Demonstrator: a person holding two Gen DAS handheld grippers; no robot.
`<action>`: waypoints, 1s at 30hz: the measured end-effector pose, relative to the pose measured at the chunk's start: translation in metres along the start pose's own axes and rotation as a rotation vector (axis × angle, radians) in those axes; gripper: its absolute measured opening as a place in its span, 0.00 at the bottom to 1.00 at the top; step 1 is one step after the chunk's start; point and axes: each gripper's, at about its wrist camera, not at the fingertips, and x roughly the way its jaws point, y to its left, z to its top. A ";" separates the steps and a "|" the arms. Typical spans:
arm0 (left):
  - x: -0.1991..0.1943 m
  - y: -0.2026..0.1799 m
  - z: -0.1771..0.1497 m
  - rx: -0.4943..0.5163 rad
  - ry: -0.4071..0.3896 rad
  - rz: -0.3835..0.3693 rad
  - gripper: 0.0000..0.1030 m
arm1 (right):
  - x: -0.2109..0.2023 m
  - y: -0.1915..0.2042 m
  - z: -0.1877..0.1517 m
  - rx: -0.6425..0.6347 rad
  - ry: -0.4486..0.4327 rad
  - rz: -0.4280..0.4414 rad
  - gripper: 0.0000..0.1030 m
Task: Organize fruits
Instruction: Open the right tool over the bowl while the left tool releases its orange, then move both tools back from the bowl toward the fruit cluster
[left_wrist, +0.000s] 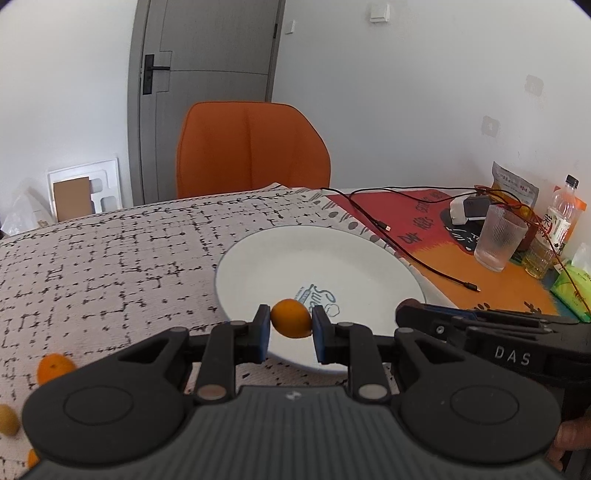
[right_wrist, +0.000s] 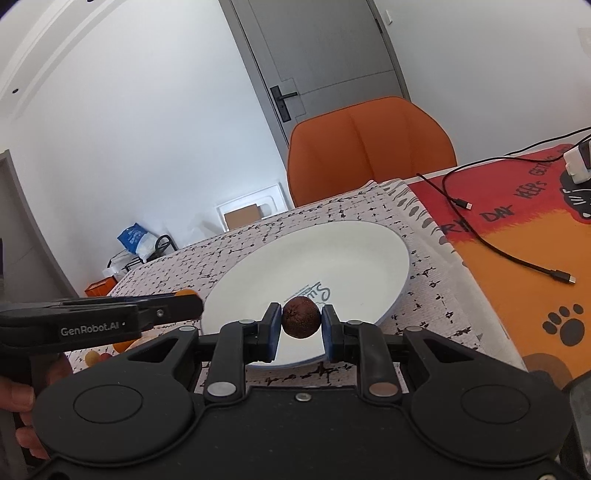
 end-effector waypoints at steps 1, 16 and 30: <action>0.003 -0.001 0.001 0.005 0.002 -0.003 0.22 | 0.002 0.000 0.000 -0.002 0.002 0.001 0.21; 0.019 -0.002 0.003 0.019 0.052 -0.008 0.26 | 0.010 -0.006 0.001 0.008 0.014 -0.020 0.28; -0.023 0.020 0.000 -0.021 0.001 0.053 0.65 | -0.003 0.014 -0.001 -0.022 -0.023 -0.049 0.59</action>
